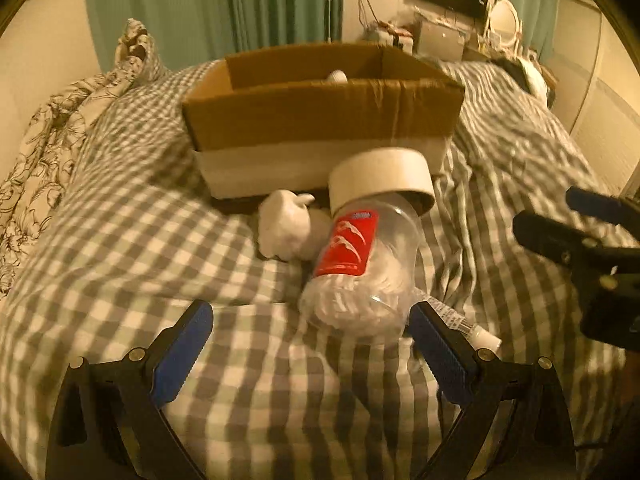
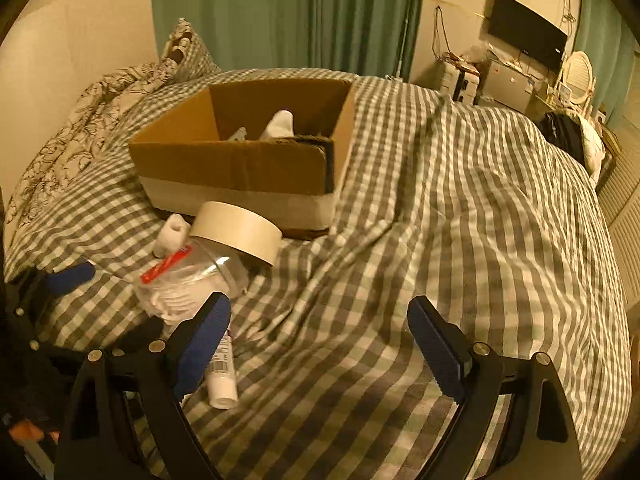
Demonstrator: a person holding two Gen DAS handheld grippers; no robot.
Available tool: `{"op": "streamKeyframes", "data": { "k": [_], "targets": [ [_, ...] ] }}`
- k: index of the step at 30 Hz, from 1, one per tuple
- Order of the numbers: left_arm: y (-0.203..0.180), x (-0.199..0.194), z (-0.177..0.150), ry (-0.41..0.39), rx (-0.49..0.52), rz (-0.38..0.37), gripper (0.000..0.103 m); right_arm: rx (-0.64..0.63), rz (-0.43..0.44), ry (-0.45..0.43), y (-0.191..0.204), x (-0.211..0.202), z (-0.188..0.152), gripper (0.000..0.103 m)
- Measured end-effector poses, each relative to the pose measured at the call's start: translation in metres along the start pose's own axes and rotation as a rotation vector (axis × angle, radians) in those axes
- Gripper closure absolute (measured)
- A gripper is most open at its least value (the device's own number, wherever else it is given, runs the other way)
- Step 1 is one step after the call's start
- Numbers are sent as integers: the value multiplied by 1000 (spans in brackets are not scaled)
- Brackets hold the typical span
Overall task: Organize objects
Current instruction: 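Reach both grippers back toward the jar and tube beside the box, then grasp the swab jar with left gripper while right grasps white tube, drop both in box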
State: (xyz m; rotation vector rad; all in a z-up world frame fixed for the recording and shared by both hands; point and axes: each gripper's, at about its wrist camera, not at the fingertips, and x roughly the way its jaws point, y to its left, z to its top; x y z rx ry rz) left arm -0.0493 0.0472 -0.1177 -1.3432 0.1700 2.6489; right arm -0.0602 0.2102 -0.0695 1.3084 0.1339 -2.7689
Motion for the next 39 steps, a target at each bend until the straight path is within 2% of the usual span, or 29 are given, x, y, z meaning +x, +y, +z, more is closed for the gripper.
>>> {"op": "streamKeyframes", "data": {
  "k": [4,5,6,7,8,11,15,22,26,29,31,34,35,39],
  "targets": [
    [-12,11,2,-13,46,-3,2,8,0,15,-1,5,-1,13],
    [-15,14,4,-17,56,-14,6,7,-1,18,0,7,-2,13],
    [-17,17,5,-17,66,-24,11,7,-2,21,0,7,-3,13],
    [-19,20,6,-13,77,-42,30,6,-2,23,1,8,-3,13],
    [-20,24,5,2,83,-91,35,6,-3,23,1,8,-4,13],
    [-16,21,1,-13,60,-105,35,9,-2,22,1,8,-4,13],
    [-1,-2,-2,-28,-3,-134,36,8,7,27,3,9,-5,13],
    [33,-32,9,-62,-44,-55,37,-39,95,80,32,26,-12,13],
    [41,-35,9,-64,-53,-43,37,-92,158,158,54,46,-22,31],
    [40,-38,10,-69,-40,-32,37,-136,153,216,67,60,-31,48],
    [38,-39,10,-73,-31,-25,37,-156,149,226,71,61,-34,55],
    [37,-42,11,-85,-24,-13,37,-161,146,225,70,58,-34,74],
    [38,-45,12,-93,-21,-7,37,-162,150,223,70,55,-34,78],
    [37,-54,14,-116,-18,4,37,-162,164,167,68,31,-30,78]
  ]
}}
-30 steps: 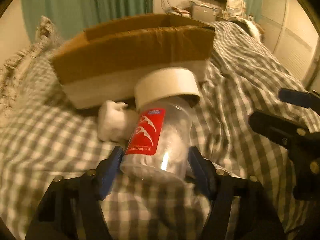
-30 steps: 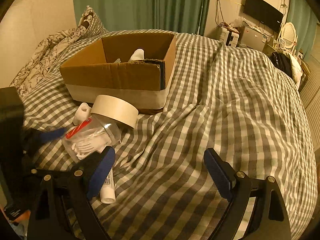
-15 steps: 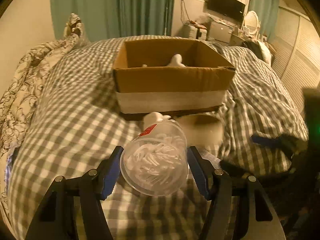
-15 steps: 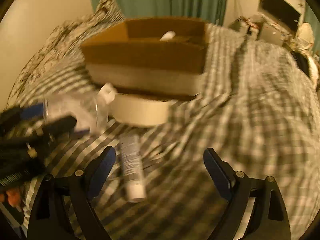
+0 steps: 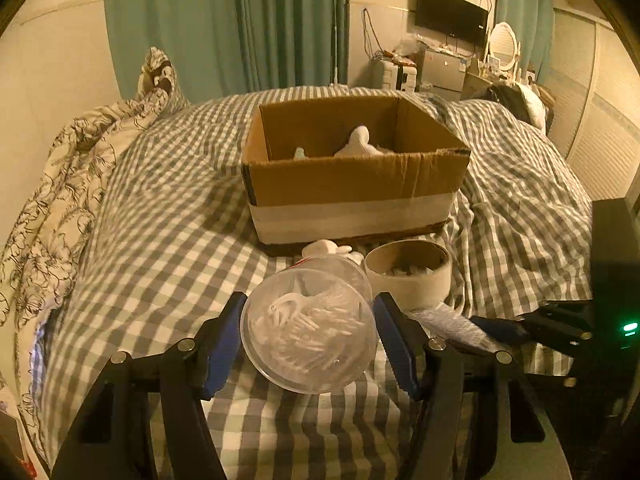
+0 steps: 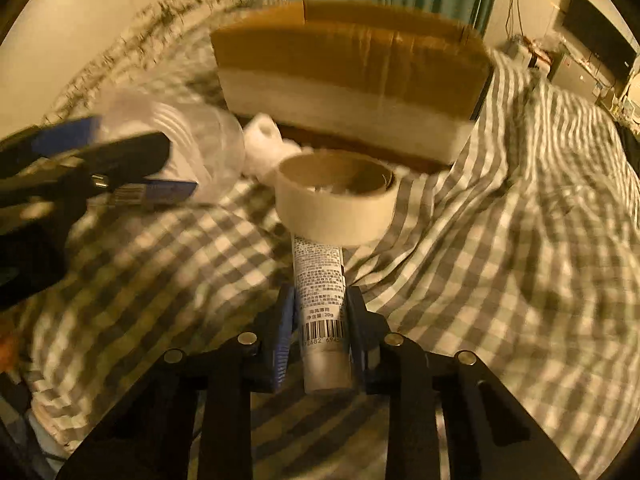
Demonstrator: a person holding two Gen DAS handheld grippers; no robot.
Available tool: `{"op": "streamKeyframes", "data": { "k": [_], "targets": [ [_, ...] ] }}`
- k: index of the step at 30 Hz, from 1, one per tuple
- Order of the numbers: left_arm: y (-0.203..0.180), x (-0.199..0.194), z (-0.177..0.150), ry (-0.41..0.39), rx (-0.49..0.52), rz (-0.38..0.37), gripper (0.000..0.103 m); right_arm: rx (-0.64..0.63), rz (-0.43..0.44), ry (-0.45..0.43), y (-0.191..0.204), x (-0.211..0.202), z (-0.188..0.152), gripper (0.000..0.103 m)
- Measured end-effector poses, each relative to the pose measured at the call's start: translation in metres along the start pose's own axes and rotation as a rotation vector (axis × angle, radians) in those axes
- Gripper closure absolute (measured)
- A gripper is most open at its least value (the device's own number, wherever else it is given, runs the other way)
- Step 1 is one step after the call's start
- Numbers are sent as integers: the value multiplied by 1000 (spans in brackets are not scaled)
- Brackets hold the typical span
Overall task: Organize objects
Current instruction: 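Grasp the swab jar with left gripper while right grasps white tube, drop both in box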
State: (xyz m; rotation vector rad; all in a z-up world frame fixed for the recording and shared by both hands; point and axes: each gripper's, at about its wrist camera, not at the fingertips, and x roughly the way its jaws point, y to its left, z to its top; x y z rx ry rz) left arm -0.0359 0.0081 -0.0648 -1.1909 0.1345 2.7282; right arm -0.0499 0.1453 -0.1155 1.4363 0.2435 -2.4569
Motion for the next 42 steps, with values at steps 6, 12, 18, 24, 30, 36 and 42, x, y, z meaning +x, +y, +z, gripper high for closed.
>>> {"op": "streamKeyframes", "data": {
  "k": [6,12,18,24,30,36,42],
  "targets": [
    [1,-13,6,-42,-3,18,37,-12,-8,-96,3,-46,9,78],
    [-1,-29,15,-86,-2,29,38,-7,-19,-190,1,-84,21,78],
    [-6,-42,36,-142,21,50,38,-8,-53,-261,-8,-109,45,78],
    [-17,-47,76,-212,52,53,38,10,-93,-370,-32,-141,91,78],
    [-18,-33,126,-268,50,45,38,7,-108,-417,-48,-147,136,78],
    [-14,0,165,-265,46,54,38,-1,-98,-403,-58,-124,172,78],
    [-9,44,183,-230,45,64,38,-12,-76,-360,-70,-89,206,78]
  ]
}}
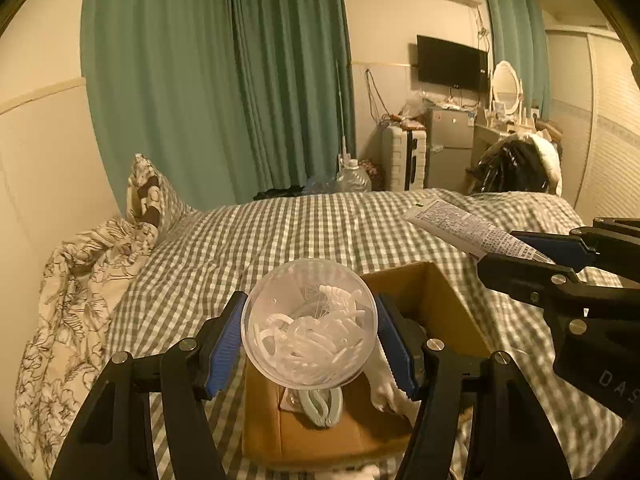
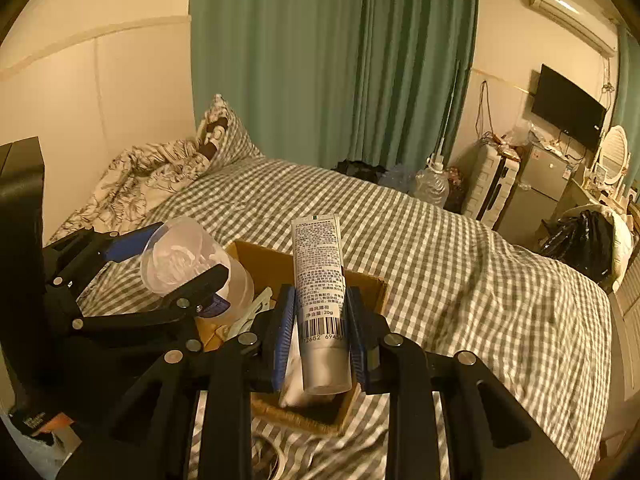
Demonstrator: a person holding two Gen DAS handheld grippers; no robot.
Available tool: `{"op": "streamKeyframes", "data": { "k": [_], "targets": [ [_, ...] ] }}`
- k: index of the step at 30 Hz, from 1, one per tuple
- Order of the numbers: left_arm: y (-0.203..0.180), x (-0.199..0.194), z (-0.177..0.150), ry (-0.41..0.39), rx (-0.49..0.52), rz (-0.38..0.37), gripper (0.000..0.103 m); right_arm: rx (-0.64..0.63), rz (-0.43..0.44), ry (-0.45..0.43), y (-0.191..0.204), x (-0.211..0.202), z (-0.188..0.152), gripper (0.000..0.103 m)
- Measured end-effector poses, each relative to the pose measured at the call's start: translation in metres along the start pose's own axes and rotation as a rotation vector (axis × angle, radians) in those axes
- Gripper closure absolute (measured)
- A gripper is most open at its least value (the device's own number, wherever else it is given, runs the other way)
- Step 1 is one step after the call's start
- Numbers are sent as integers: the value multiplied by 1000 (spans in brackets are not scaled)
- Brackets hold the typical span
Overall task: Organize objects
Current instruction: 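Grasp the swab jar with left gripper while right grasps white tube, drop both in box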
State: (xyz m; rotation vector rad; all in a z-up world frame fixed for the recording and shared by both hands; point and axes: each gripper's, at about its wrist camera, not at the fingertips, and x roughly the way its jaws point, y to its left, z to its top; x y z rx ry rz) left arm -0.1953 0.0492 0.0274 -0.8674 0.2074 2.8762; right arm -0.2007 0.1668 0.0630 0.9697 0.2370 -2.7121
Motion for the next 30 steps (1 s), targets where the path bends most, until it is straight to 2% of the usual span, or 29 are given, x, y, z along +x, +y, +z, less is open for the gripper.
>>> {"op": "streamKeyframes", "data": {
  "k": [5,10,16,17,19,20,21,25,28,30],
  "targets": [
    [4,37,-6,19,0,20,38,2,14,46,-6,42,2,78],
    [5,59,-18,51,-5,-9,38,37,31,88,-19,76,-5,78],
    [3,73,-23,96,-8,-34,36,76,51,101,-29,85,-13,78],
    [3,71,-23,91,-10,-29,33,79,48,99,-31,83,-12,76],
    [2,65,-20,82,-10,-16,21,86,38,84,-32,76,-10,63],
    [3,59,-18,74,-18,-4,17,92,33,71,-33,69,-8,51],
    [5,55,-15,71,-26,0,16,97,31,62,-33,65,-7,46],
    [13,33,-6,71,-61,-5,12,110,16,16,-35,35,-1,40],
    [18,9,1,54,-67,9,2,103,-4,-25,-33,5,4,30],
    [20,-9,4,43,-60,27,2,96,-13,-54,-30,-18,5,23]
  ]
}}
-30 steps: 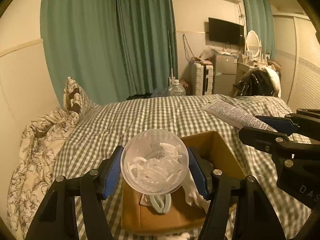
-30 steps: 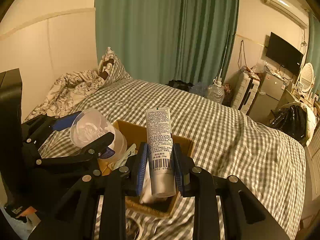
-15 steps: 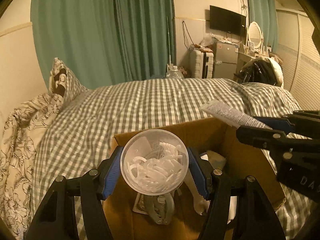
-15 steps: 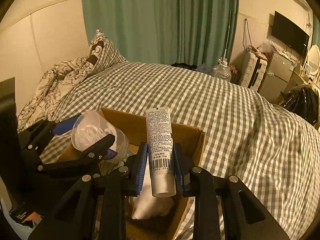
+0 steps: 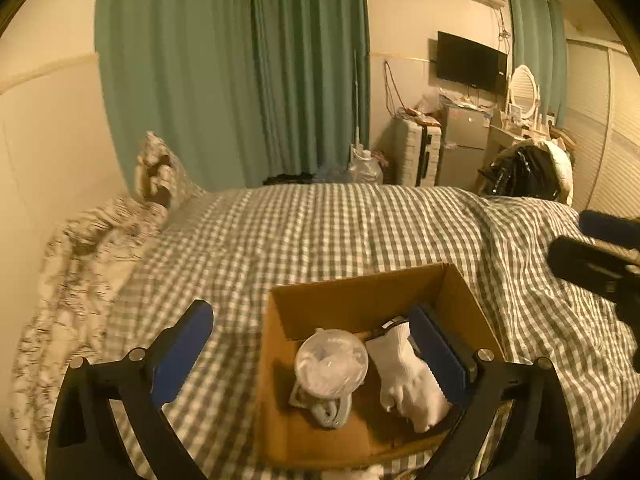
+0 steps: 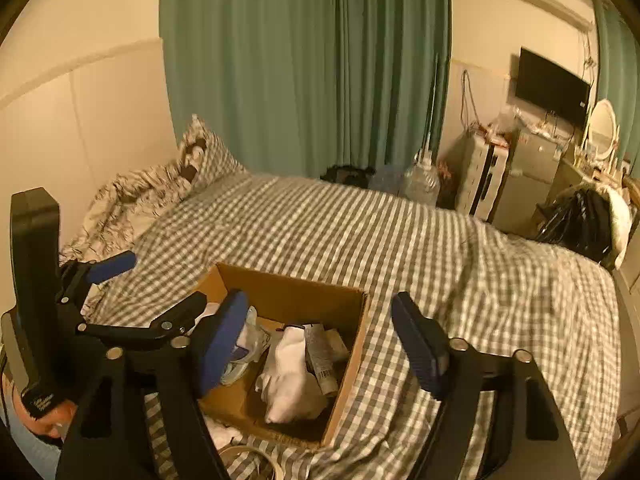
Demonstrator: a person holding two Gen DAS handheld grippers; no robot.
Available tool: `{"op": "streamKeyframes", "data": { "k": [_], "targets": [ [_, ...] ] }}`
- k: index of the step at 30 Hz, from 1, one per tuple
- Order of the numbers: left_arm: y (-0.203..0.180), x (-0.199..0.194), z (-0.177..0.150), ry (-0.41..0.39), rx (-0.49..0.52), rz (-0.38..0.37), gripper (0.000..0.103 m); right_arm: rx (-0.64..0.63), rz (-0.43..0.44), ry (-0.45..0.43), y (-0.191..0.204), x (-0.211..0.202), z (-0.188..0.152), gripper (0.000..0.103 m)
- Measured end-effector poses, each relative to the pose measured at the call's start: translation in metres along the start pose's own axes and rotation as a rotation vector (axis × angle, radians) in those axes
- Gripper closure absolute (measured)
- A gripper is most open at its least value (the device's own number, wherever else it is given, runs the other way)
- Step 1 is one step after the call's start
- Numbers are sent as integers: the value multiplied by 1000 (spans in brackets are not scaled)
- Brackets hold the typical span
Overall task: Organize objects
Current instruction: 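Grasp the masking tape roll by its rim with the right gripper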
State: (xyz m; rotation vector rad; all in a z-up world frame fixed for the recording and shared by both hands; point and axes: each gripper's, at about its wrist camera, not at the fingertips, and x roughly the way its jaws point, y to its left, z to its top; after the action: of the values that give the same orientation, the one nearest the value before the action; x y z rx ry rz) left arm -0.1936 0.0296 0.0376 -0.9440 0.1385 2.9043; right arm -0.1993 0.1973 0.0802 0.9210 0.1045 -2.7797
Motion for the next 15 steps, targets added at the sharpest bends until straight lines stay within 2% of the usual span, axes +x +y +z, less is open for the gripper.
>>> {"op": "streamKeyframes", "data": {
  "k": [7,10,15],
  "targets": [
    [8,-55,-3,-37,1,8,0,-3,-19,-79,8,-68,-4,10],
    [11,-72,-13,-31,-6,0,0,20,-1,-81,10,-89,-15,7],
    [14,-79,-46,7,-8,12,0,-23,-44,-56,23,-99,-41,7]
  ]
}}
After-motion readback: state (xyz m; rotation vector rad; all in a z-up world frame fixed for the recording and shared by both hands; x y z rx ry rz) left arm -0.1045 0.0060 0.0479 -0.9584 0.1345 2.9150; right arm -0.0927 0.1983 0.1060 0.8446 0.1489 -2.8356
